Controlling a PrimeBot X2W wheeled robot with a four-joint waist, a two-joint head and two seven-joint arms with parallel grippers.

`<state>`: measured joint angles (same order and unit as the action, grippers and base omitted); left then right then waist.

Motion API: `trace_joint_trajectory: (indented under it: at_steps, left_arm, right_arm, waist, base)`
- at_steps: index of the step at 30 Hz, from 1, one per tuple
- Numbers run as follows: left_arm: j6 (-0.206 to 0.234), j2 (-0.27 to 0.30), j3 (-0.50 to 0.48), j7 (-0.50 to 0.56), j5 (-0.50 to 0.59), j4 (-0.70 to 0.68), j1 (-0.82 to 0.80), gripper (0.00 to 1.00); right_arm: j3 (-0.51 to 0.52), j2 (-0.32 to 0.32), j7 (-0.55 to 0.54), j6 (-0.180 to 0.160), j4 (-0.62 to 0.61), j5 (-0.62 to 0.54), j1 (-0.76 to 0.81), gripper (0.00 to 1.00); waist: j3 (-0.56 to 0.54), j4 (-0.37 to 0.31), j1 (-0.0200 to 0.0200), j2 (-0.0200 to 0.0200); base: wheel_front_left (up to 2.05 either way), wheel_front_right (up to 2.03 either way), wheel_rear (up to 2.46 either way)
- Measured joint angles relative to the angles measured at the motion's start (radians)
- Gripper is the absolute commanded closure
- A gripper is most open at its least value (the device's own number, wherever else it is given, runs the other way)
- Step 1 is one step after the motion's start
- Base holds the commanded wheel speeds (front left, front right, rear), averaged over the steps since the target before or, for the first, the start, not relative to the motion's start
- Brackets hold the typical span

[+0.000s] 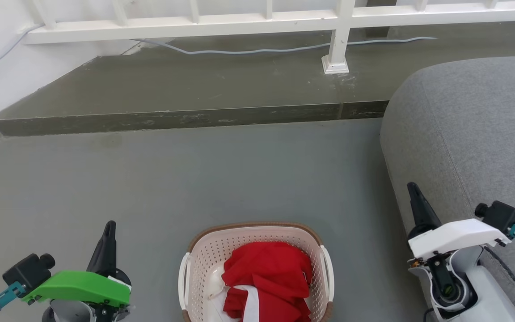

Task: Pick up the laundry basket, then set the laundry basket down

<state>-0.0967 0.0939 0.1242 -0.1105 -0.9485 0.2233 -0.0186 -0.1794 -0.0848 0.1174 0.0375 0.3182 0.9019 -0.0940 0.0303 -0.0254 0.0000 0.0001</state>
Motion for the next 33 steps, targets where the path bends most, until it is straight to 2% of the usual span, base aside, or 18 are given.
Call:
trace_joint_trajectory:
  at_steps: [33]
  left_arm:
    - [-0.010, -0.023, -0.108, 0.121, -0.399, 0.032, -0.009, 1.00]
  right_arm:
    - [0.167, 0.015, -0.120, 0.046, -0.016, 0.430, 0.001, 1.00]
  waist:
    - [-0.017, 0.015, 0.0000, 0.0000]
  base:
    - [0.00, 0.00, 0.00]
